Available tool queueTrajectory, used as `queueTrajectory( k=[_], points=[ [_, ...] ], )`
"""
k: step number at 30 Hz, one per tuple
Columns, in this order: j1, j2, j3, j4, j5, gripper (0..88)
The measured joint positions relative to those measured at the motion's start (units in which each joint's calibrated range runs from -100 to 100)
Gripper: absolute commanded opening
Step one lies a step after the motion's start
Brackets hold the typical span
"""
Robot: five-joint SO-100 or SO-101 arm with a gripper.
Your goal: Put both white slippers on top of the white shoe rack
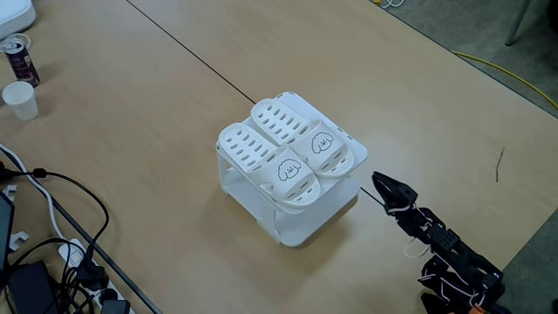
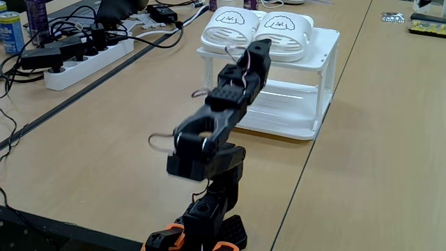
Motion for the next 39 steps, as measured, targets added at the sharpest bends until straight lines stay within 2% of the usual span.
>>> queueTrajectory(
  k=[10,17,20,31,34,39],
  points=[
    [-0.1,-15.5,11.2,-20.1,0.0,0.7],
    [-0.1,-30.4,14.2,-26.7,0.0,0.7],
    [-0.1,-31.0,15.5,-36.2,0.0,0.7],
    [-0.4,-31.7,17.8,-84.3,0.0,0.7],
    [-0.4,-31.7,17.8,-88.8,0.0,0.7],
    [-0.4,-31.7,17.8,-90.3,0.0,0.7]
  ],
)
